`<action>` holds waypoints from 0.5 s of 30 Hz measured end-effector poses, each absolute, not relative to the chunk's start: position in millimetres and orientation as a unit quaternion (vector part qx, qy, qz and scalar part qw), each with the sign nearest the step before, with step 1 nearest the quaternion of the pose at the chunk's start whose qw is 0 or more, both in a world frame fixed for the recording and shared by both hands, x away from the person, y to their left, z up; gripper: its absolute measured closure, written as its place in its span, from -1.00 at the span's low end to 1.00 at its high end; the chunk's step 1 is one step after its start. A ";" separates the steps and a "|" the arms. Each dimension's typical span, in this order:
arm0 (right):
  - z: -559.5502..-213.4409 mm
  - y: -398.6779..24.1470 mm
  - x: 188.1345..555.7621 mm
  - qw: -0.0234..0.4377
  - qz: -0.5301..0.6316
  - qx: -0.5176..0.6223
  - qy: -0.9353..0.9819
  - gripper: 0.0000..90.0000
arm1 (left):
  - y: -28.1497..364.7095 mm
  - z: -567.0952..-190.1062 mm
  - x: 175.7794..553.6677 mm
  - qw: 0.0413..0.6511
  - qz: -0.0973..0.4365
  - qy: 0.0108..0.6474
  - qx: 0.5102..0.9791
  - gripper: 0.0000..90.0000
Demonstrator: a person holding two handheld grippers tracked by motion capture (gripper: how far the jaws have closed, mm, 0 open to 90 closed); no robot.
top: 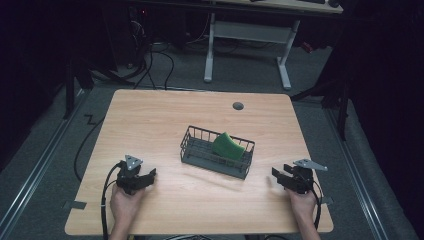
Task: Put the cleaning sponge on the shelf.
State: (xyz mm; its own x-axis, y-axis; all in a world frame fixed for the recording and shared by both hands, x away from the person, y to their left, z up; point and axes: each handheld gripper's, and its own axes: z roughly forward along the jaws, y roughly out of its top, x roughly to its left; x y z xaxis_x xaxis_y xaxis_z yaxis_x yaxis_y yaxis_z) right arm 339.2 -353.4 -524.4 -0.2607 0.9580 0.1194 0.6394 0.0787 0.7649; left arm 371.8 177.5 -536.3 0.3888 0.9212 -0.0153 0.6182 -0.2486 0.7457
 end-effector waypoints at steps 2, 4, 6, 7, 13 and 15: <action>-526.6 -353.3 339.6 0.215 0.367 0.570 0.703 -0.08 | 177.5 -536.4 371.8 0.344 0.220 0.507 0.759 -0.28; -528.2 -352.9 340.2 0.217 0.360 0.570 0.706 -0.09 | 177.5 -536.4 371.8 0.344 0.220 0.507 0.759 -0.28; -528.7 -352.4 340.9 0.221 0.358 0.566 0.709 -0.09 | 177.5 -536.3 371.8 0.344 0.220 0.507 0.759 -0.28; -528.4 -351.5 340.5 0.219 0.355 0.569 0.709 -0.09 | 177.4 -536.4 371.8 0.344 0.220 0.507 0.759 -0.28; -529.6 -347.0 342.4 0.224 0.335 0.563 0.721 -0.17 | 177.4 -536.4 371.8 0.344 0.221 0.507 0.759 -0.28; -529.8 -344.1 342.2 0.232 0.326 0.557 0.728 -0.19 | 177.3 -536.4 371.7 0.344 0.221 0.508 0.758 -0.28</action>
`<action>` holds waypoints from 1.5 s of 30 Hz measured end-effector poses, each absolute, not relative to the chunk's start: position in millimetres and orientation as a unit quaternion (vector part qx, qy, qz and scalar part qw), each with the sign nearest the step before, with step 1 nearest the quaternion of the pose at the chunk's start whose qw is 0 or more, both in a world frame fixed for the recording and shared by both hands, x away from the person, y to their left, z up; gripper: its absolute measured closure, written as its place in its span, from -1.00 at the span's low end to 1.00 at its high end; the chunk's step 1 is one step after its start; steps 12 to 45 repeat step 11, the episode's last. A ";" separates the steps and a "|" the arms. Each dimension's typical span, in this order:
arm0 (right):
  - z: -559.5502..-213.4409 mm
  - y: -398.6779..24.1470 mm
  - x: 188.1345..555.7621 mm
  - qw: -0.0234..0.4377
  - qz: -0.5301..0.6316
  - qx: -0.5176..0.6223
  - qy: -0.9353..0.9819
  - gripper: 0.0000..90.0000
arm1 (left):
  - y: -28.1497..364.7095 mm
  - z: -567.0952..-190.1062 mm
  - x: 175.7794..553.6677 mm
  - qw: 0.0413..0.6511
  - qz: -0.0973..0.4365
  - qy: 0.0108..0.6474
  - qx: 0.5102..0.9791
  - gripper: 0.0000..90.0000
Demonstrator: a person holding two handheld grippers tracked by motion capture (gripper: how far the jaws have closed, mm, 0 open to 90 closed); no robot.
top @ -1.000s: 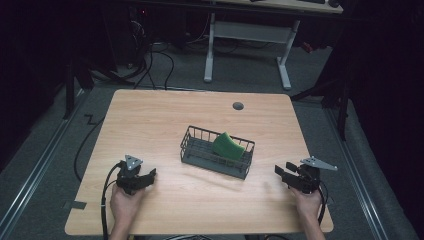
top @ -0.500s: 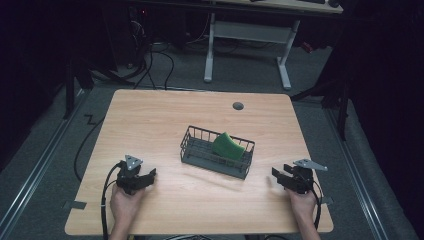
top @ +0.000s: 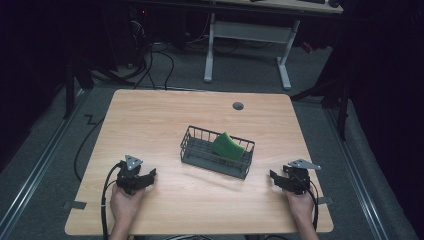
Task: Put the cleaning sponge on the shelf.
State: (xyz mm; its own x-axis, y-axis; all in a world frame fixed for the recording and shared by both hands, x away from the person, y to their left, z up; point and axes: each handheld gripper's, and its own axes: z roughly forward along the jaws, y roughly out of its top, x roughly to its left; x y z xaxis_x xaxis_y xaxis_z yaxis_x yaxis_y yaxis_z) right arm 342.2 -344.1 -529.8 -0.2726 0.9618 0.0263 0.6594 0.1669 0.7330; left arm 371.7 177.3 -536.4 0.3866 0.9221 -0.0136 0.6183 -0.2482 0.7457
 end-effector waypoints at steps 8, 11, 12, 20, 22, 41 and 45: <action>-530.3 -339.2 342.3 0.245 0.309 0.550 0.736 -0.29 | 177.2 -536.4 371.5 0.343 0.222 0.508 0.758 -0.29; -530.3 -339.1 342.3 0.245 0.309 0.550 0.736 -0.29 | 177.2 -536.4 371.4 0.343 0.222 0.509 0.758 -0.29; -530.3 -339.1 342.3 0.245 0.309 0.550 0.736 -0.29 | 177.2 -536.4 371.4 0.343 0.222 0.509 0.758 -0.29; -530.3 -339.1 342.3 0.245 0.309 0.550 0.736 -0.29 | 177.2 -536.4 371.4 0.343 0.222 0.509 0.758 -0.29; -530.3 -339.1 342.3 0.245 0.309 0.550 0.736 -0.29 | 177.2 -536.4 371.4 0.343 0.222 0.509 0.758 -0.29; -530.3 -339.1 342.3 0.245 0.309 0.550 0.736 -0.29 | 177.2 -536.4 371.4 0.343 0.222 0.509 0.758 -0.29; -530.3 -339.1 342.3 0.245 0.309 0.550 0.736 -0.29 | 177.2 -536.4 371.4 0.343 0.222 0.509 0.758 -0.29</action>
